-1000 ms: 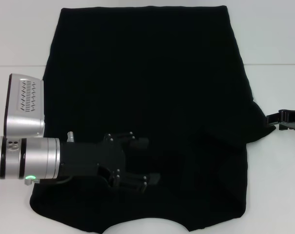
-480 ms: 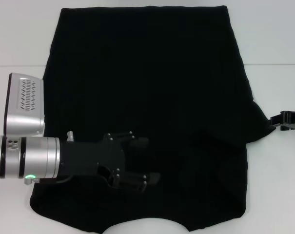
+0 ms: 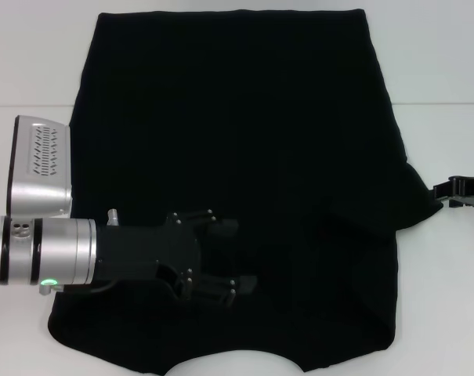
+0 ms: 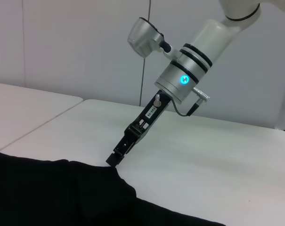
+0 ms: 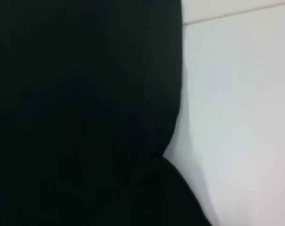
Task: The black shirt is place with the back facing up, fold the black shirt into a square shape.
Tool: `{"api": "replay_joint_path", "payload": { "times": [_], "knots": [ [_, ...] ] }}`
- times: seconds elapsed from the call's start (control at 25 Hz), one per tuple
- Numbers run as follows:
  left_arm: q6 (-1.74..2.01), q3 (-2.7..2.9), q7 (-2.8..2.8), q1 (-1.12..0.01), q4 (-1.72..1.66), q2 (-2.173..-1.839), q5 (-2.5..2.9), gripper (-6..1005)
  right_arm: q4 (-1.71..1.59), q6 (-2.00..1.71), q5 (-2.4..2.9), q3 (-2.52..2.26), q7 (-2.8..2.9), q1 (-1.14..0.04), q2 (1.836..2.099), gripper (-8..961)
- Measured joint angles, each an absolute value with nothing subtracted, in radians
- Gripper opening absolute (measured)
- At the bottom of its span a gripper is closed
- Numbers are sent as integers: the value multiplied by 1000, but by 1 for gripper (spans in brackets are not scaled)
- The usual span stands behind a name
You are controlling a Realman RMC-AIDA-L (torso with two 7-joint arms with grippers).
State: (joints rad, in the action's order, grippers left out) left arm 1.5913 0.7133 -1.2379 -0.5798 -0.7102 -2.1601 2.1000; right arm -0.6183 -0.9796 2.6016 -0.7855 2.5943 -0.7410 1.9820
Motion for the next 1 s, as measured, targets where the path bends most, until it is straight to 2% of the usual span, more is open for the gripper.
{"api": "replay_joint_path", "payload": {
  "times": [1.0],
  "knots": [
    [1589,713,-1238,-579,-713,-2160,2100,932,-587,-949,2602,-799,2588,-749,1985,413]
  ]
}}
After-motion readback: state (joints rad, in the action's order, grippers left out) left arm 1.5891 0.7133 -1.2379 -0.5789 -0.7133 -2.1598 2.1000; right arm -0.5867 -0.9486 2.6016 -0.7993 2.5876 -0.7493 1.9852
